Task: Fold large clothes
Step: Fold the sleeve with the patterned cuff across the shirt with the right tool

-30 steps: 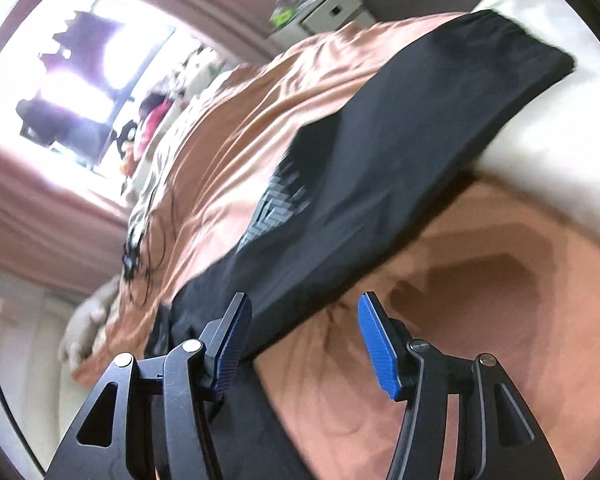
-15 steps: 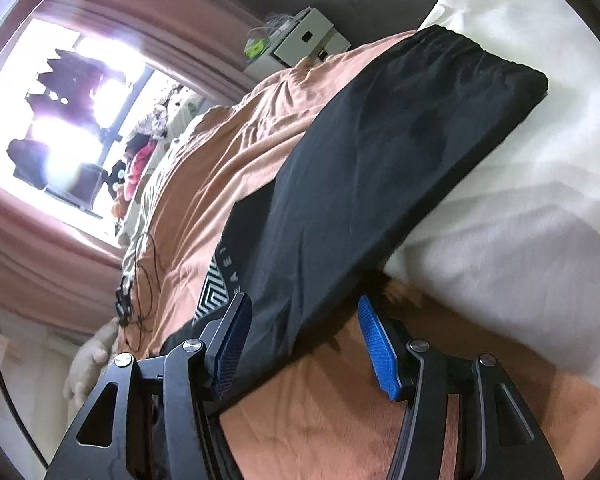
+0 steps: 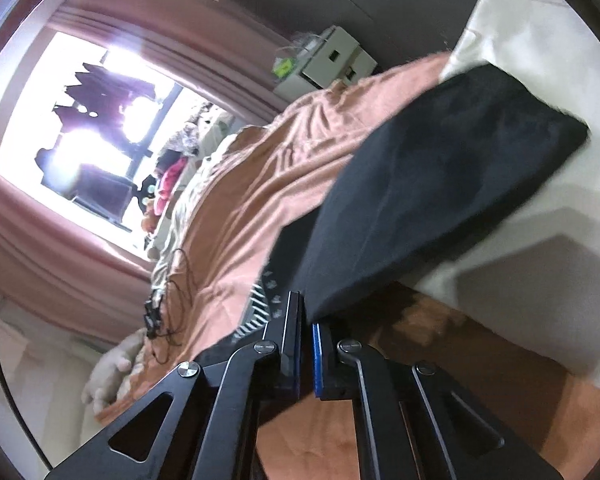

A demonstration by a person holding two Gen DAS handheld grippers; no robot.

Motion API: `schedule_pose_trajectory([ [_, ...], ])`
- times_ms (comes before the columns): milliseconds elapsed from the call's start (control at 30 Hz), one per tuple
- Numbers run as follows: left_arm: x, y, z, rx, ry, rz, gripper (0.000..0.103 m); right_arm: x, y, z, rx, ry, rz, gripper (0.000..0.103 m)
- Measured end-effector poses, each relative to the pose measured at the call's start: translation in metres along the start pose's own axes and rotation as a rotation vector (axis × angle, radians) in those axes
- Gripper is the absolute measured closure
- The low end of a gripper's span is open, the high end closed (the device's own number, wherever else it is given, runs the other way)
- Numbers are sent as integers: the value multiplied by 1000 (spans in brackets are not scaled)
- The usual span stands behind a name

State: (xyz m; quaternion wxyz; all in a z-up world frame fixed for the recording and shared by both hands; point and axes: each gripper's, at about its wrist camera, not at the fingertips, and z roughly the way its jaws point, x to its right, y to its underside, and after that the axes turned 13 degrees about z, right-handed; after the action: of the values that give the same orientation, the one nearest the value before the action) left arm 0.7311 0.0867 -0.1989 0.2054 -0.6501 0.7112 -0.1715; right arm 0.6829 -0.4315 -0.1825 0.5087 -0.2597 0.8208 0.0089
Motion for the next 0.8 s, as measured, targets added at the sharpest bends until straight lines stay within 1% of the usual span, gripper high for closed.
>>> schedule_pose_trajectory([
  [67,-5,6,-13,9,2,-6,54,-13,5,-6,3,-25,-14,98],
  [200,-29,27,-52,27,15,-60,54,-49,21,-23,18,-103,-80,98],
  [333,-46,47,-83,43,25,-117,53,-85,45,-34,-4,-182,-143,98],
  [433,-61,67,-107,63,43,-175,53,-116,71,-40,-35,-243,-209,98],
  [567,-74,92,-131,81,24,-217,53,-150,110,-41,-88,-295,-289,98],
  [700,-85,107,-141,93,13,-243,53,-180,156,-35,-144,-332,-357,98],
  [767,-92,114,-143,101,8,-252,52,-188,174,-30,-167,-338,-378,98],
  [800,-98,118,-143,104,13,-269,52,-195,188,-25,-184,-337,-395,98],
])
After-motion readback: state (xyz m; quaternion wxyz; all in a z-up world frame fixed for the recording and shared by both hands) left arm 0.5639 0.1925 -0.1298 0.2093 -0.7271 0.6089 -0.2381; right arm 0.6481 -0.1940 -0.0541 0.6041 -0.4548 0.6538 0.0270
